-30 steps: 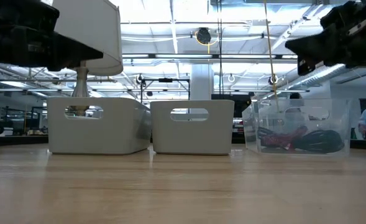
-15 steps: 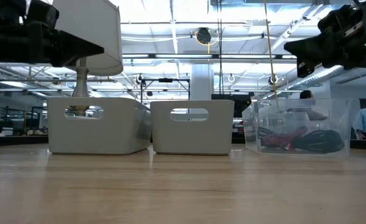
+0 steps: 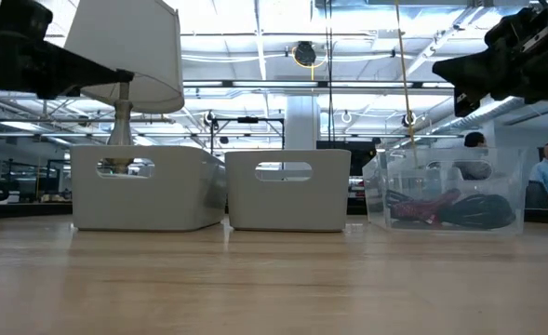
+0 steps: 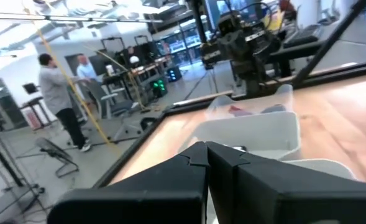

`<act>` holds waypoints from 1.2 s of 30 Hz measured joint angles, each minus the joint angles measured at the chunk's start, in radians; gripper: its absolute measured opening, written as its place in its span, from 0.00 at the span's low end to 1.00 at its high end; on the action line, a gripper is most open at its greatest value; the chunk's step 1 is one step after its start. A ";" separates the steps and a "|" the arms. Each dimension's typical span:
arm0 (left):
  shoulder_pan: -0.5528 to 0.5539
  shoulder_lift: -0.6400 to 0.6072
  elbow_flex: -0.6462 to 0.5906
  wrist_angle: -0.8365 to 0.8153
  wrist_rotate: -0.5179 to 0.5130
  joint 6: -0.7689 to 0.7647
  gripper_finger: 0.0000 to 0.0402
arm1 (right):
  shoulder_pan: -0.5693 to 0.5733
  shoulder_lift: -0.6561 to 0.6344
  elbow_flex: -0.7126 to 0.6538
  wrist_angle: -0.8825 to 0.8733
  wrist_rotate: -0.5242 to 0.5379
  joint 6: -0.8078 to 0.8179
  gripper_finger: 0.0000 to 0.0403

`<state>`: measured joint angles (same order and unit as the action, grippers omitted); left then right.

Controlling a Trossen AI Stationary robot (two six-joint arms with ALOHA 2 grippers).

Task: Pick and place items into bin
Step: Return to Home Position

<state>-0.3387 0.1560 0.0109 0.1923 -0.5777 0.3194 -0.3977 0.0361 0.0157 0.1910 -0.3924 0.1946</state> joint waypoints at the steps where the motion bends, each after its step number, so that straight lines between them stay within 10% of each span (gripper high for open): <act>1: -0.008 -0.019 0.000 -0.023 0.000 -0.009 0.00 | 0.001 -0.010 0.000 -0.008 0.001 -0.011 0.00; 15: -0.055 -0.072 0.001 -0.123 0.061 -0.040 0.00 | 0.206 -0.017 -0.001 -0.027 0.103 -0.164 0.00; 36: -0.055 -0.072 0.000 -0.110 0.133 -0.104 0.01 | 0.212 -0.018 -0.001 -0.008 0.100 -0.155 0.00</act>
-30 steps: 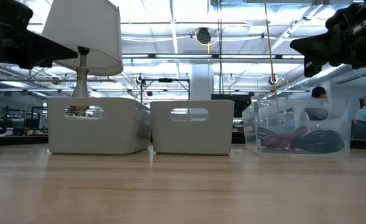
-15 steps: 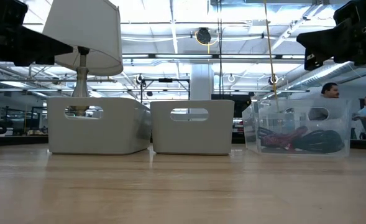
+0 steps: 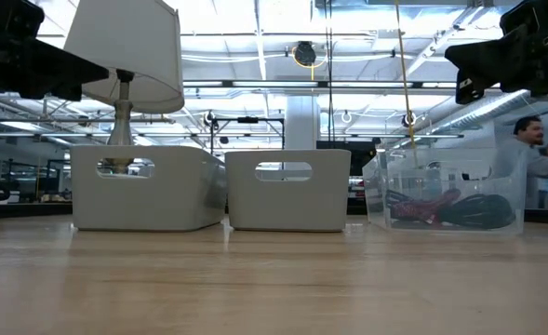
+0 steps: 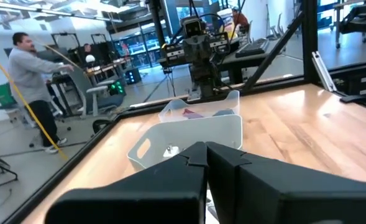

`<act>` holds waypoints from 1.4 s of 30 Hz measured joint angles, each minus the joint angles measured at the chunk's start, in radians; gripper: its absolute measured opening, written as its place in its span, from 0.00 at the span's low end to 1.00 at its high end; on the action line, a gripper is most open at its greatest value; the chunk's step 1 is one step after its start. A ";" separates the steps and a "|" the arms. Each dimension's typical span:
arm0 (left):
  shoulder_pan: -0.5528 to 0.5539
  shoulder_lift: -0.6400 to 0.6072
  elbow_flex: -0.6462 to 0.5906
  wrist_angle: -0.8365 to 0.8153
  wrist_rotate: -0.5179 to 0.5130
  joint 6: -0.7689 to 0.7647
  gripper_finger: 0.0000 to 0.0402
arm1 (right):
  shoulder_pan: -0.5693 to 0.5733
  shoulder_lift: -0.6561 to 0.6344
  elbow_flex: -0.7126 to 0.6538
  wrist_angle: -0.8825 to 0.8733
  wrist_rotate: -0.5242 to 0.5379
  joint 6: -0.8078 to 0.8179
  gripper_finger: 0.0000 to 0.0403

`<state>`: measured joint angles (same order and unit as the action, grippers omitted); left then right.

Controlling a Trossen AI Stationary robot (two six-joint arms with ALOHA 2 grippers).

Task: Pick and place items into bin
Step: Return to Home Position

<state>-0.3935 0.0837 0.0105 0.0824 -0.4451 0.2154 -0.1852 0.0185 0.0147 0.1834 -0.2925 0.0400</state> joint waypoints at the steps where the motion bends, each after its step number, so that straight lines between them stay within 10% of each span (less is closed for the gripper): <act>1: 0.000 0.000 0.000 0.000 0.000 -0.008 0.01 | 0.000 0.000 0.000 0.000 0.000 0.000 0.00; 42: 0.000 0.001 0.000 0.000 -0.001 -0.011 0.02 | 0.000 0.003 0.000 -0.001 0.003 0.053 0.00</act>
